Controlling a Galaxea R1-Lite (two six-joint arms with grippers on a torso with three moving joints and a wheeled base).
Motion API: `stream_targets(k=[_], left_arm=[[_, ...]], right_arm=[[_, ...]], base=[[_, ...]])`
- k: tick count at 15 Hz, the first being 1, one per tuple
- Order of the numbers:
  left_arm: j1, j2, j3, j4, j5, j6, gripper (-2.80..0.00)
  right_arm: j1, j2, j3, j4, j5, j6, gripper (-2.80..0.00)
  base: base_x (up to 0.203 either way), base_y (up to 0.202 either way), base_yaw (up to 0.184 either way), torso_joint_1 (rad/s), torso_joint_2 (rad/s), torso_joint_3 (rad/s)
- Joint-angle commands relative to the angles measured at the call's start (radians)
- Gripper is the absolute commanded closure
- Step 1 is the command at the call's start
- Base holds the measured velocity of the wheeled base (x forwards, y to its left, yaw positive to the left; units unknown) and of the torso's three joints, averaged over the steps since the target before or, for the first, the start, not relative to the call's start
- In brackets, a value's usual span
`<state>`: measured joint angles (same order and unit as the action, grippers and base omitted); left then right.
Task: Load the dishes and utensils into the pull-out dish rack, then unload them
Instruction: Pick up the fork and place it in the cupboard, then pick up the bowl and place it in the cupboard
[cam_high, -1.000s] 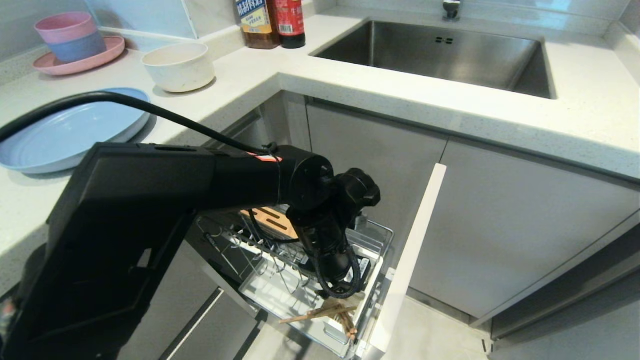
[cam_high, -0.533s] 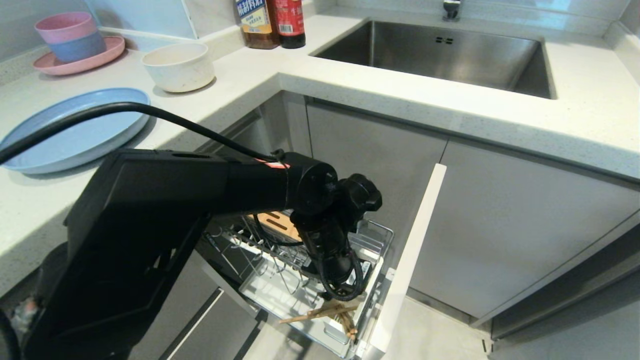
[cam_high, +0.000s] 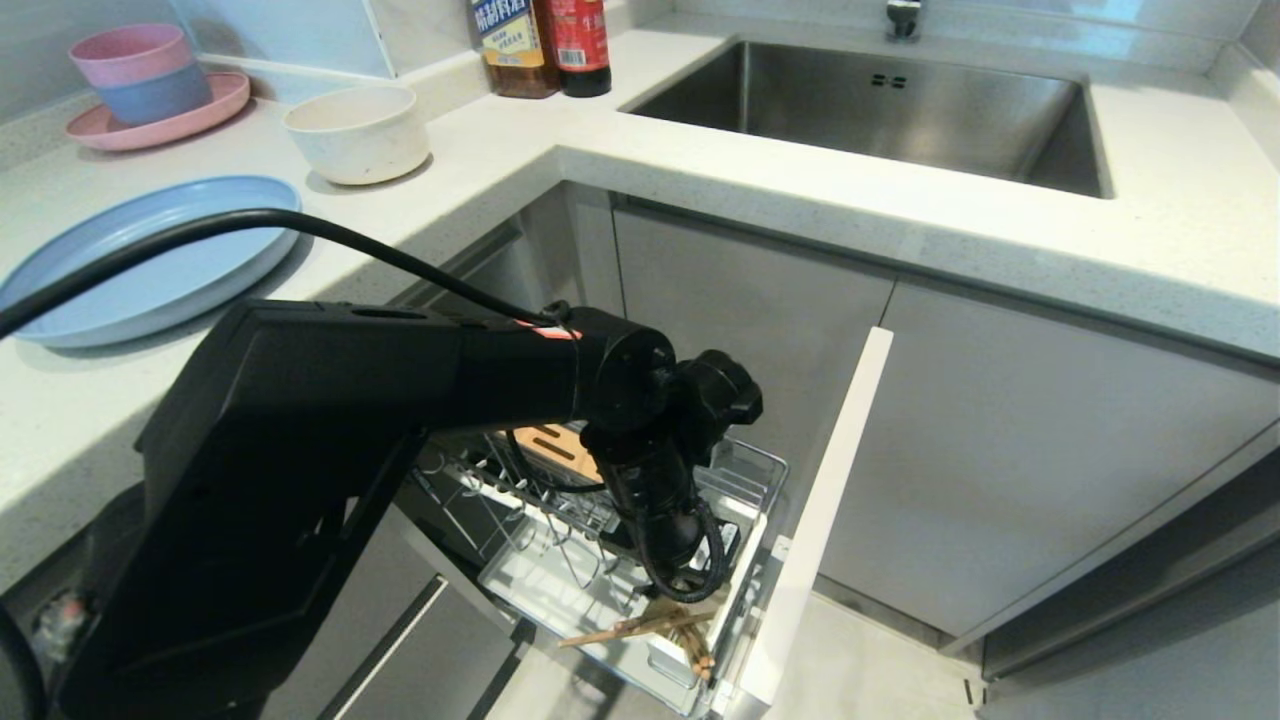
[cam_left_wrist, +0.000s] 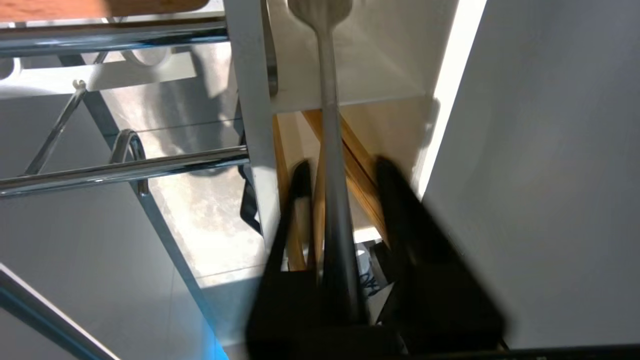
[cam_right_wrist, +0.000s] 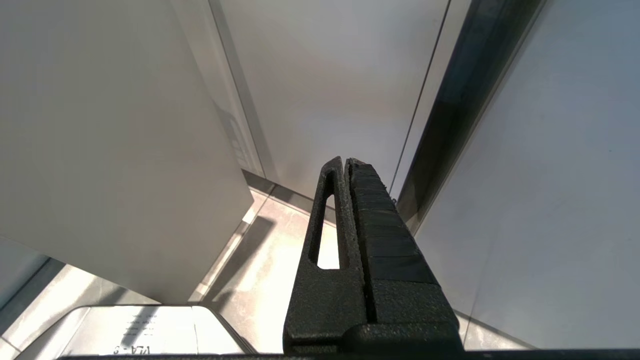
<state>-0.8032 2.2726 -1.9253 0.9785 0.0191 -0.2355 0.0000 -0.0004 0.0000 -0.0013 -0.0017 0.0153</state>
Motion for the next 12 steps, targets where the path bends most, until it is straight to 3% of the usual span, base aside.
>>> stream_targets(k=[1,8,12], left_arm=[[-0.001,-0.004,0.000,0.005,0.003,-0.002,-2.80],[-0.001,-0.047,0.000,0.008,0.019,-0.008,-2.80],[0.001,-0.121,0.002,0.009,0.078,-0.029,-2.80]], right_arm=[[0.000,0.000,0.002,0.000,0.000,0.000,0.00],[0.000,0.000,0.002,0.000,0.000,0.000,0.00],[0.000,0.000,0.000,0.000,0.000,0.000,0.00]], base=[[0.000,0.000,0.000,0.000,0.00,0.000],[0.000,0.000,0.000,0.000,0.00,0.000],[0.000,0.000,0.000,0.000,0.00,0.000]])
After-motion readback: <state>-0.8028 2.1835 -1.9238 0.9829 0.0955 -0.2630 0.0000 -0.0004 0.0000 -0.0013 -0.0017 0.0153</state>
